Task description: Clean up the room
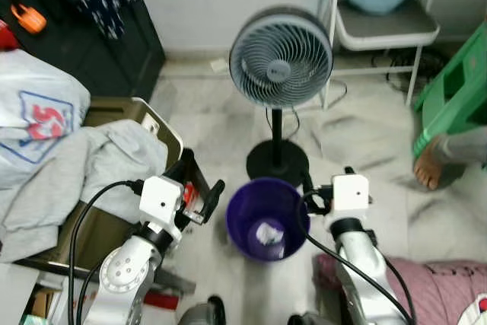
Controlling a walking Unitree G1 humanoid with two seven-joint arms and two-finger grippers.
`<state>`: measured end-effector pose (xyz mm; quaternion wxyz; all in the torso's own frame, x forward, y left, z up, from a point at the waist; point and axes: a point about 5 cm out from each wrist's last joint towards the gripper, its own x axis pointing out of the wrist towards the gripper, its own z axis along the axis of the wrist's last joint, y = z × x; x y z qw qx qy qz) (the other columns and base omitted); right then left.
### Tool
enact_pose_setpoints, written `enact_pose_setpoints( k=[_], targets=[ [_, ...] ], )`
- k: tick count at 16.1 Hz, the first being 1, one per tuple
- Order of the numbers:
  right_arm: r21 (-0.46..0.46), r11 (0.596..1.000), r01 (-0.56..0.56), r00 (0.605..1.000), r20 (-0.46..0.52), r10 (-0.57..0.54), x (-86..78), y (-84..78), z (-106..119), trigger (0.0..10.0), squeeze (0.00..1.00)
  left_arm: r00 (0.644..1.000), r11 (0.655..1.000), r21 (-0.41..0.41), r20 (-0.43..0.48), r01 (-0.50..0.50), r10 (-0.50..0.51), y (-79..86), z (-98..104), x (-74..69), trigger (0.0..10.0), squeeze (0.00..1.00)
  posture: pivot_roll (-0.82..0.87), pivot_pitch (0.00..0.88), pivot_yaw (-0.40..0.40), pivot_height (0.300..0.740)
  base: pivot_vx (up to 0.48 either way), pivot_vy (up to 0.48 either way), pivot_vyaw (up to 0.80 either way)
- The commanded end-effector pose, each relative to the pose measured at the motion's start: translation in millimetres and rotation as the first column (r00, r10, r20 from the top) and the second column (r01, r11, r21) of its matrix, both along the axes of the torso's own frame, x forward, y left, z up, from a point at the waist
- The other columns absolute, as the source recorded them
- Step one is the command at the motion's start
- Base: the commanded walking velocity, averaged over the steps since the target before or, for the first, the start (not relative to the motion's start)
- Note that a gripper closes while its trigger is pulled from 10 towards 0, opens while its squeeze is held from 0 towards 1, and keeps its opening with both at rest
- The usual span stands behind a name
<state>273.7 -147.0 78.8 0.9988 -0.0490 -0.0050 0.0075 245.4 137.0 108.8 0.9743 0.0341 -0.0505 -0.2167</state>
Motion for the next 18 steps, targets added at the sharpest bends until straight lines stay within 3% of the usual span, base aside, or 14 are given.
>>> enact_pose_setpoints(
  k=[1, 4, 6, 7, 8, 13, 18],
  targets=[
    [0.006, 1.0, 0.006, 1.0, -0.011, -0.006, -5.4, -3.8, 2, 10.0, 1.0, 0.999, 0.999, 0.019, 0.002, -0.051, 0.051, 7.9, -4, -0.4, 10.0, 0.0, 0.04, 0.068, 0.092, 0.74, 0.0, 0.0, 0.0],
    [-0.026, 1.0, 0.011, 1.0, -0.015, -0.011, -22.7, -14.1, 6, 10.0, 1.0, 0.991, 0.991, 0.005, 0.007, -0.134, 0.134, 18.5, -9, -5.3, 10.0, 0.0, 0.03, 0.049, 0.075, 0.74, 0.0, 0.0, 0.0],
    [-0.022, 1.0, 0.023, 1.0, -0.006, -0.023, -25.6, -17.8, 9, 10.0, 1.0, 0.987, 0.987, -0.003, 0.012, -0.161, 0.161, 20.0, -8, -8.2, 10.0, 0.0, 0.01, 0.043, 0.066, 0.74, 0.0, 0.0, 0.0],
    [-0.005, 1.0, 0.013, 1.0, 0.012, -0.013, -25.4, -16.3, 15, 10.0, 0.05, 0.981, 0.981, 0.002, 0.006, -0.193, 0.193, 20.5, -11, -8.2, 10.0, 0.0, 0.0, 0.041, 0.062, 0.74, 0.0, 0.0, 0.0],
    [-0.014, 1.0, 0.005, 1.0, 0.027, -0.004, -20.7, -12.5, 23, 10.0, 0.0, 0.98, 0.98, -0.015, 0.001, -0.198, 0.198, 14.8, -13, -6.1, 10.0, 0.0, -0.01, 0.044, 0.057, 0.74, 0.0, 0.0, 0.0],
    [-0.024, 0.999, -0.027, 0.999, 0.034, 0.028, -19.9, -6.5, 31, 10.0, 0.0, 0.986, 0.986, -0.034, 0.013, -0.165, 0.165, 2.8, -12, -0.9, 10.0, 0.0, -0.02, 0.048, 0.06, 0.74, 0.0, 0.0, 0.61],
    [-0.029, 0.998, -0.058, 0.998, 0.019, 0.059, -22.4, -2.6, 32, 10.0, 0.0, 0.979, 0.979, -0.024, 0.017, -0.202, 0.203, 12.3, -13, 0.3, 10.0, 0.0, -0.02, 0.059, 0.048, 0.74, 0.0, 0.0, 0.79]
  ],
)
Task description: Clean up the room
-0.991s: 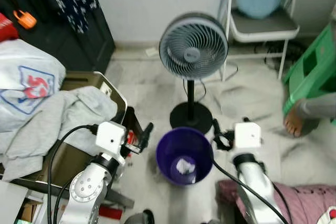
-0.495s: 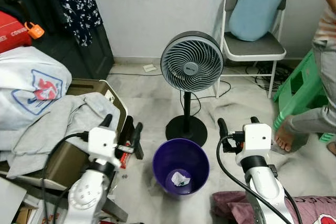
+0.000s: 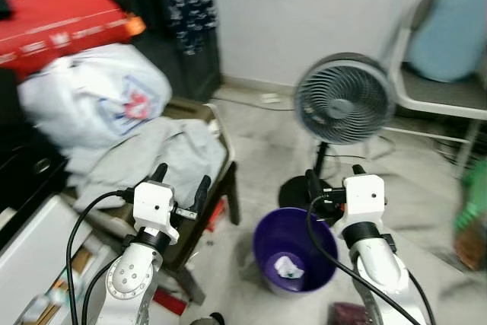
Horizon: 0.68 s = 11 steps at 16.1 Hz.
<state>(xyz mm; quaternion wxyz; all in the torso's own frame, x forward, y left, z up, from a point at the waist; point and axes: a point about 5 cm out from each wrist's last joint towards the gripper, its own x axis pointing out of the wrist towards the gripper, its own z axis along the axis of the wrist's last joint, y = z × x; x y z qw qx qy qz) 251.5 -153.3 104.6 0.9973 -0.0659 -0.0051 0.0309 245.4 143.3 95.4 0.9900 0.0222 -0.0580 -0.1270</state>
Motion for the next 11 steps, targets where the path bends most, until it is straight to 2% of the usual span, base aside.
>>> enact_pose_setpoints(
  k=[1, 2, 11],
  targets=[
    [0.002, 1.0, -0.017, 1.0, 0.021, 0.017, -0.1, 4.5, 6.9, 10.0, 0.0, 1.0, 1.0, -0.008, 0.0, -0.008, 0.008, 5.6, 0.2, -1.8, 10.0, 0.0, -0.02, 0.06, 0.048, 0.74, 0.0, 0.0, 0.78],
    [-0.007, 1.0, -0.028, 0.999, 0.018, 0.028, -0.1, 6.2, 6.9, 10.0, 0.0, 1.0, 0.999, -0.033, -0.004, 0.02, -0.02, 3.2, -0.1, -5.4, 10.0, 0.0, -0.02, 0.064, 0.05, 0.74, 0.0, 0.0, 0.78],
    [-0.006, 0.999, -0.047, 0.999, 0.02, 0.047, 2.9, 9.5, 8.2, 10.0, 0.0, 1.0, 1.0, -0.024, -0.011, 0.012, -0.012, -0.1, -2.0, -6.1, 10.0, 0.0, -0.02, 0.08, 0.055, 0.74, 0.0, 0.0, 0.78]
  ],
)
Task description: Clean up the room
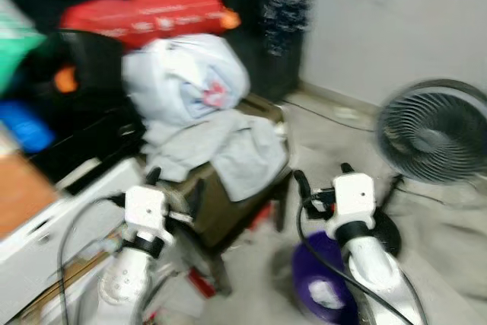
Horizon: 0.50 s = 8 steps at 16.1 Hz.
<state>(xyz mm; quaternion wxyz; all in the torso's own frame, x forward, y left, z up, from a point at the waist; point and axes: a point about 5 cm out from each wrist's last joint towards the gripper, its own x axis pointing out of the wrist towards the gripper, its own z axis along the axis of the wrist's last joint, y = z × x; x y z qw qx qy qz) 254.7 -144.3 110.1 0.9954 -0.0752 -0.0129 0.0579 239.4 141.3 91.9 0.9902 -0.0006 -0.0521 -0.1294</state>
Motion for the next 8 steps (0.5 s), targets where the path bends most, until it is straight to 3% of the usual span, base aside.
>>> enact_pose_setpoints(
  k=[1, 8],
  targets=[
    [0.015, 1.0, 0.007, 1.0, 0.006, -0.007, -0.5, 0.6, 2.8, 10.0, 0.0, 1.0, 1.0, 0.02, 0.005, 0.008, -0.008, 1.0, 1.5, -0.6, 10.0, 0.0, -0.02, 0.085, 0.055, 0.74, 0.0, 0.0, 0.79],
    [0.02, 1.0, 0.008, 1.0, -0.024, -0.008, -1.4, 1.2, -3.9, 10.0, 0.0, 0.999, 0.999, 0.04, -0.033, -0.028, 0.029, 4.1, -3.7, -1.7, 10.0, 0.0, -0.02, 0.098, 0.052, 0.74, 0.0, 0.0, 0.78]
  ],
)
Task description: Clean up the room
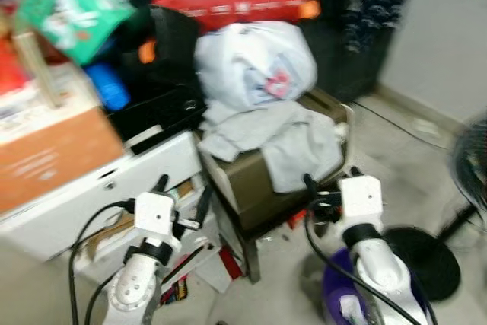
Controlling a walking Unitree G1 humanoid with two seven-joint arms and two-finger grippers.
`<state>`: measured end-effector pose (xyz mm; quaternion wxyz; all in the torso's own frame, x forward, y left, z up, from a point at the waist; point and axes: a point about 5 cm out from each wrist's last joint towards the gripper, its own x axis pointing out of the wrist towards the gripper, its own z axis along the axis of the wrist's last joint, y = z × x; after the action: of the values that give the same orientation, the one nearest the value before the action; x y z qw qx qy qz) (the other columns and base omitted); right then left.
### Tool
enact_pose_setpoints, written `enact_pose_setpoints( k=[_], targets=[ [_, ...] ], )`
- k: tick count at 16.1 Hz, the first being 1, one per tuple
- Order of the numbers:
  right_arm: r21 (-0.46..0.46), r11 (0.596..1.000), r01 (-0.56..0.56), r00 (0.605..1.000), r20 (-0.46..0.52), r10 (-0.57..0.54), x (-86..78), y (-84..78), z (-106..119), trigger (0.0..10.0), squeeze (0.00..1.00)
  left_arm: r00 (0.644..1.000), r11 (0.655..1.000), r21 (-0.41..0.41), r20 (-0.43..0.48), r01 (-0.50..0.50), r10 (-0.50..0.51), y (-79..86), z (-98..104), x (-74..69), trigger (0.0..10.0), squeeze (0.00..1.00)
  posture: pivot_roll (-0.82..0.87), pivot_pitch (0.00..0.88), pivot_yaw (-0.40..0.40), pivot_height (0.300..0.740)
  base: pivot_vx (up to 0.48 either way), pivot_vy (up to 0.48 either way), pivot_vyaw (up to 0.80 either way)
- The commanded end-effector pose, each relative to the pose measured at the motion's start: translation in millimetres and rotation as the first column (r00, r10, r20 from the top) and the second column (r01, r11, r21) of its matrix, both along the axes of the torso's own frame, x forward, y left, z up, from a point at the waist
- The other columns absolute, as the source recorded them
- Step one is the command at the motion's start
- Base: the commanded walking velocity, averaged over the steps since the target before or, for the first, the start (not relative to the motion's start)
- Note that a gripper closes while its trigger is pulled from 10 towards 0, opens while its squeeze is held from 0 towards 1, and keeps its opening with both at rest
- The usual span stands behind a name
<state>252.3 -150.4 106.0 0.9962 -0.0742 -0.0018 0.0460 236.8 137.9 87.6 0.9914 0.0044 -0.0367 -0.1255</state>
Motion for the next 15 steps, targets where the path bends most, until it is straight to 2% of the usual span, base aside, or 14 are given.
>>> enact_pose_setpoints(
  k=[1, 15],
  targets=[
    [0.022, 1.0, -0.016, 1.0, -0.006, 0.016, 1.2, 7.4, -0.4, 10.0, 0.0, 1.0, 0.999, 0.026, -0.007, -0.022, 0.022, 8.0, 0.3, 1.4, 10.0, 0.0, -0.02, 0.098, 0.052, 0.74, 0.0, 0.0, 0.79],
    [0.024, 0.999, -0.025, 1.0, -0.012, 0.025, 4.5, 7.9, -1.7, 10.0, 0.0, 0.998, 0.996, 0.064, -0.01, -0.066, 0.066, 9.0, 0.0, 3.4, 10.0, 0.0, 0.0, 0.097, 0.041, 0.74, 0.0, 0.0, 0.78]
  ],
)
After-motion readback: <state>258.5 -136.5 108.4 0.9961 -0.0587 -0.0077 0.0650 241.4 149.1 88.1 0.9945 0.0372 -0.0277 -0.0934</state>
